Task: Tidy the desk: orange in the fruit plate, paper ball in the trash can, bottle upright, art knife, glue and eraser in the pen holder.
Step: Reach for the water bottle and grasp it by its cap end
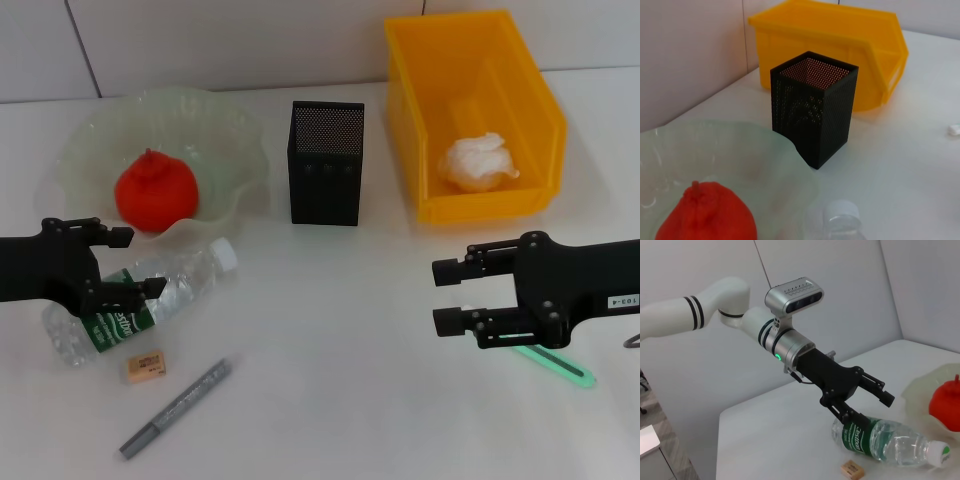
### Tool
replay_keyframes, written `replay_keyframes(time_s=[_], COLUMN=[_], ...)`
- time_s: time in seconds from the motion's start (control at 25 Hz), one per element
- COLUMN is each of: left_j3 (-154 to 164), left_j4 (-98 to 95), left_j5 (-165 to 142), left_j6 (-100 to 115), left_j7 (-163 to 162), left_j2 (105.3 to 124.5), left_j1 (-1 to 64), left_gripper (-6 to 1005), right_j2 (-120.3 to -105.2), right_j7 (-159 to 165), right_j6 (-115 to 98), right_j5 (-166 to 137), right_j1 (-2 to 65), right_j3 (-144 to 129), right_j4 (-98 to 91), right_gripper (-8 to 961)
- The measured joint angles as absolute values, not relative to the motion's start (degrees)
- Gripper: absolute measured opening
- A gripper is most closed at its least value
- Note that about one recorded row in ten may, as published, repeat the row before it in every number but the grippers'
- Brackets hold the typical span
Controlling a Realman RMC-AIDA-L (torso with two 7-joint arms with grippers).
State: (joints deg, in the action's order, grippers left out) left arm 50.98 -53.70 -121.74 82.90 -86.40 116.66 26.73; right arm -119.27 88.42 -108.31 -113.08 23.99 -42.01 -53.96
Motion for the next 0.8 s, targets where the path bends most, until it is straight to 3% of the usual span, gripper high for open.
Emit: replay_keyframes(time_s=[0.8], left_j3=[50.8], left_j4=[-53.7], left_j5=[-124.3], left_j6=[82.0], left_j7=[-88.9], left_j2=[117.26], left_j1=[25.8], left_gripper=[815], right_j2=[-119.27], right_j7=[88.8], right_j6=[-108.4], right_j5=[-112.3], right_j1=[24.2], right_j3=[-42.3], right_j4=[-53.9], right_gripper=[605])
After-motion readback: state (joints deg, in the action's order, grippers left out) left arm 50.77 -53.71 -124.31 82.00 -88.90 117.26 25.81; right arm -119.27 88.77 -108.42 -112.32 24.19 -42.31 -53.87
